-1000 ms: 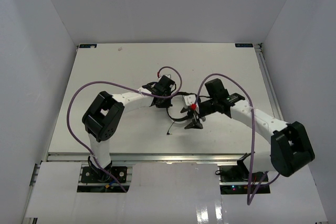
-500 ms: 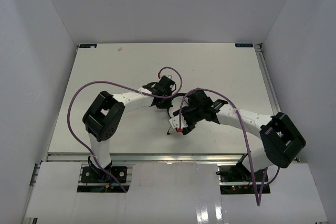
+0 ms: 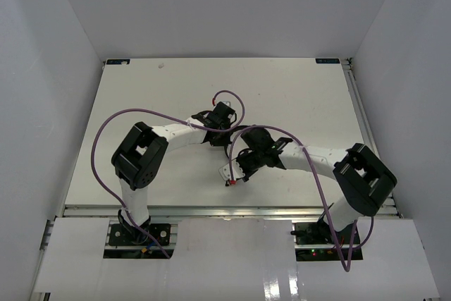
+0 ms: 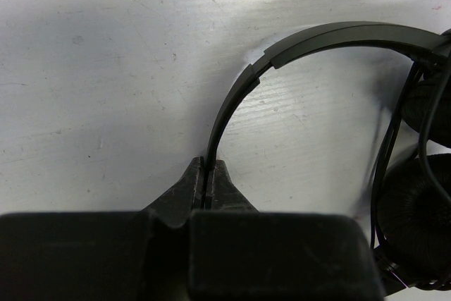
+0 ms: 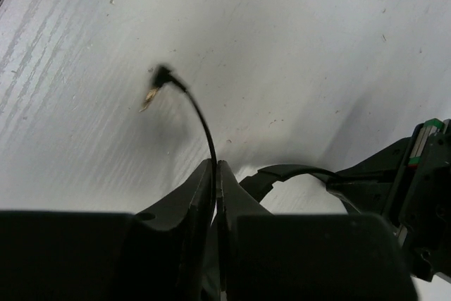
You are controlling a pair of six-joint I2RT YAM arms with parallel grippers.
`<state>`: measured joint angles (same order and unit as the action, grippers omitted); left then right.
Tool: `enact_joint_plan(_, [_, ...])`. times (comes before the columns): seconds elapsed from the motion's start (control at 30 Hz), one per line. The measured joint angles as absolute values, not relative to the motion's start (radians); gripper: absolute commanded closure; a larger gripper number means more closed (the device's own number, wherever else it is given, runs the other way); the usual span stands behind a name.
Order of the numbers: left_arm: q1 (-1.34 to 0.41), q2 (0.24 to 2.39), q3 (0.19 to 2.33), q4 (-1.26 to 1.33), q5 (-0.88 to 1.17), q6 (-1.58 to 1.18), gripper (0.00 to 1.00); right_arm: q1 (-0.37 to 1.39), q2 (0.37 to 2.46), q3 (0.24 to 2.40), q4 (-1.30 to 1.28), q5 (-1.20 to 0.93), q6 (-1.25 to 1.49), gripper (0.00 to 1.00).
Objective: Wrap the headphones
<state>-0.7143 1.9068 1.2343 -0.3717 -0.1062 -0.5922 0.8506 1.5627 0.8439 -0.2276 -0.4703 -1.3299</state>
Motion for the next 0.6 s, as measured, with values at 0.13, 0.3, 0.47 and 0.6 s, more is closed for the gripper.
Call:
enact_joint_plan(0.13, [-0.714,1.907,1.234,-0.372,-0.105,-0.592,1.0,0.851,1.563,0.846,-0.214,-0.466,-1.317,0.92])
enact_joint_plan(0.3, [-0.714,1.907,1.234,-0.371,-0.104,-0.592,1.0,0.848,1.548,0.846,-0.198,-0.46,-1.279,0.92])
enact_joint_plan(0.47, [-0.714,1.907,1.229,-0.365,-0.104,-0.592,1.0,0.789,1.468,0.846,-0.18,-0.466,-1.218,0.92])
enact_joint_plan(0.6, [-0.714,1.906,1.227,-0.36,-0.103,-0.592,1.0,0.685,1.392,0.846,-0.167,-0.474,-1.177,0.92])
